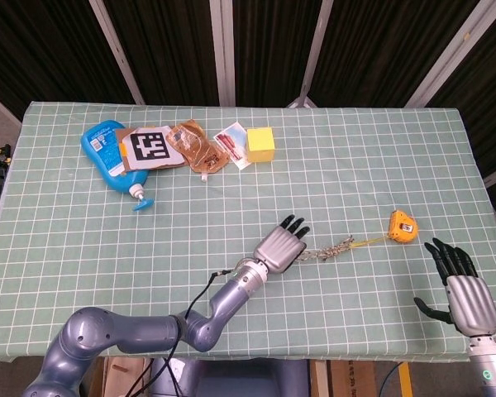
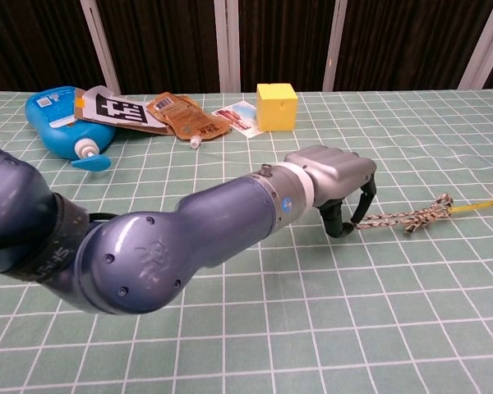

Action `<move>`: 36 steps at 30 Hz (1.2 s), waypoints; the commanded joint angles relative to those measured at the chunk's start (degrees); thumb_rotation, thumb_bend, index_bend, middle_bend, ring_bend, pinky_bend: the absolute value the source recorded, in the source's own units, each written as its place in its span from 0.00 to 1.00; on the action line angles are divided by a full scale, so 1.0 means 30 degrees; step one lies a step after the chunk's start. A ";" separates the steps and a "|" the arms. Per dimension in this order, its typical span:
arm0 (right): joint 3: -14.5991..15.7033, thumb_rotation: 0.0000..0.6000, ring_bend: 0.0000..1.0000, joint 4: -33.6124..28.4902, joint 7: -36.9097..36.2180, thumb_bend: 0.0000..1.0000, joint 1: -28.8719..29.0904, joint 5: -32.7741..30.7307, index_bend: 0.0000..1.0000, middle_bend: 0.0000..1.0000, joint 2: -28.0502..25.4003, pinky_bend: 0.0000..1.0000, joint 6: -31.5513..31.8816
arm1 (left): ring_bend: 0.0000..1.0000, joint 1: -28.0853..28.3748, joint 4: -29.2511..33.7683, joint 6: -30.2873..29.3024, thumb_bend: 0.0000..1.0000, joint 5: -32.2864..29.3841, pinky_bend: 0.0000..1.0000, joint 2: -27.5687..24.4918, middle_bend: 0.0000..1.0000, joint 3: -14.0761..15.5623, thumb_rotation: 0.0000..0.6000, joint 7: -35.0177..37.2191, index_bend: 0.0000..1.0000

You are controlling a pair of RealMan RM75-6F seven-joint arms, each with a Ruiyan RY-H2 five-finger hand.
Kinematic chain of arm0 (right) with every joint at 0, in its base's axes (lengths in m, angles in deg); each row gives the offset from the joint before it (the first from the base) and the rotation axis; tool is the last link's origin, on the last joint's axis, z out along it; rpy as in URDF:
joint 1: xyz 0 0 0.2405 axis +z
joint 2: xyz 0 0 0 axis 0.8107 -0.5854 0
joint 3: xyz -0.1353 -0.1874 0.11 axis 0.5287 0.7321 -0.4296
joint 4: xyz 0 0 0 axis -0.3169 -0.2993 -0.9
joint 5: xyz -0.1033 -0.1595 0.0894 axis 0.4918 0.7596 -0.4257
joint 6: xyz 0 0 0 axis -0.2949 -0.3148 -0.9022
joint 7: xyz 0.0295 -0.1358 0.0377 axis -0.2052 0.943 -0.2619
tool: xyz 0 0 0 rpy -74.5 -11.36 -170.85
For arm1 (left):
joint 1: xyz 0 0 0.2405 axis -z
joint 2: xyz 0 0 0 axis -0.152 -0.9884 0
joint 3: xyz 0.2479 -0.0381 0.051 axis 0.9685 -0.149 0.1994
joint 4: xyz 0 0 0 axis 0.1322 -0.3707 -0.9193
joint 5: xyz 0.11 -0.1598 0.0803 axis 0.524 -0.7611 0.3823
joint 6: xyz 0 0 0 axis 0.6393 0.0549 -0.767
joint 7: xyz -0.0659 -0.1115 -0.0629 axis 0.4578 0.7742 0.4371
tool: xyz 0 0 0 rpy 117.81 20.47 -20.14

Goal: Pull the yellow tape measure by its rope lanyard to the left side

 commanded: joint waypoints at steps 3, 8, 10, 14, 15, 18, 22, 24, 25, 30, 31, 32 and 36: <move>-0.0018 1.00 0.00 0.0009 0.0082 0.24 -0.0004 0.0026 0.00 0.00 0.0021 0.00 0.0055 | 0.00 -0.0745 0.1359 -0.0653 0.54 0.0315 0.00 -0.1389 0.12 0.0163 1.00 0.0109 0.57; -0.0030 1.00 0.00 0.0040 0.0195 0.24 -0.0012 0.0049 0.00 0.00 0.0057 0.00 0.0108 | 0.00 -0.1762 0.3193 -0.1453 0.54 0.0762 0.00 -0.3151 0.12 0.0674 1.00 0.0221 0.57; -0.0047 1.00 0.00 0.0054 0.0256 0.24 -0.0026 0.0040 0.00 0.00 0.0075 0.00 0.0153 | 0.00 -0.2182 0.3922 -0.1752 0.54 0.0950 0.00 -0.3833 0.12 0.0884 1.00 0.0343 0.57; -0.0073 1.00 0.00 0.0095 0.0496 0.24 -0.0043 0.0086 0.00 0.00 0.0156 0.00 0.0269 | 0.00 -0.3221 0.5601 -0.2556 0.54 0.1642 0.00 -0.5487 0.12 0.1392 1.00 0.0810 0.57; -0.0074 1.00 0.00 0.0113 0.0551 0.24 -0.0053 0.0098 0.00 0.00 0.0179 0.00 0.0302 | 0.00 -0.3453 0.5959 -0.2758 0.54 0.1806 0.00 -0.5847 0.12 0.1480 1.00 0.0938 0.57; -0.0085 1.00 0.00 0.0148 0.0708 0.24 -0.0088 0.0140 0.00 0.00 0.0243 0.00 0.0420 | 0.00 -0.4265 0.7084 -0.3494 0.54 0.2523 0.00 -0.7031 0.12 0.1753 1.00 0.1554 0.57; -0.0098 1.00 0.00 0.0146 0.0893 0.24 -0.0113 0.0160 0.00 0.00 0.0302 0.00 0.0506 | 0.00 -0.5541 0.8345 -0.4818 0.54 0.4108 0.00 -0.8729 0.13 0.2437 1.00 0.2455 0.57; -0.0097 1.00 0.00 0.0127 0.0954 0.24 -0.0125 0.0161 0.00 0.00 0.0329 0.00 0.0527 | 0.00 -0.5995 0.8691 -0.5243 0.54 0.4798 0.00 -0.9318 0.13 0.2686 1.00 0.2957 0.57; -0.0097 1.00 0.00 0.0121 0.0980 0.24 -0.0128 0.0165 0.00 0.00 0.0336 0.00 0.0537 | 0.00 -0.6173 0.8786 -0.5425 0.53 0.5088 0.00 -0.9535 0.13 0.2786 1.00 0.3156 0.57; -0.0100 1.00 0.00 0.0132 0.1157 0.24 -0.0166 0.0240 0.00 0.00 0.0381 0.00 0.0669 | 0.00 -0.7294 0.9327 -0.6430 0.54 0.6687 0.00 -1.0929 0.13 0.3510 1.00 0.4193 0.57; -0.0099 1.00 0.00 0.0138 0.1193 0.24 -0.0174 0.0263 0.00 0.00 0.0390 0.00 0.0698 | 0.00 -0.7542 0.9434 -0.6643 0.54 0.7001 0.00 -1.1243 0.13 0.3676 1.00 0.4364 0.57; -0.0100 1.00 0.00 0.0139 0.1210 0.24 -0.0172 0.0273 0.00 0.00 0.0395 0.00 0.0705 | 0.00 -0.7655 0.9465 -0.6754 0.54 0.7103 0.00 -1.1374 0.13 0.3742 1.00 0.4415 0.57; -0.0088 1.00 0.00 0.0178 0.1369 0.24 -0.0200 0.0393 0.00 0.00 0.0426 0.00 0.0830 | 0.00 -0.8885 0.9999 -0.8013 0.54 0.8161 0.00 -1.2763 0.13 0.4403 1.00 0.5166 0.57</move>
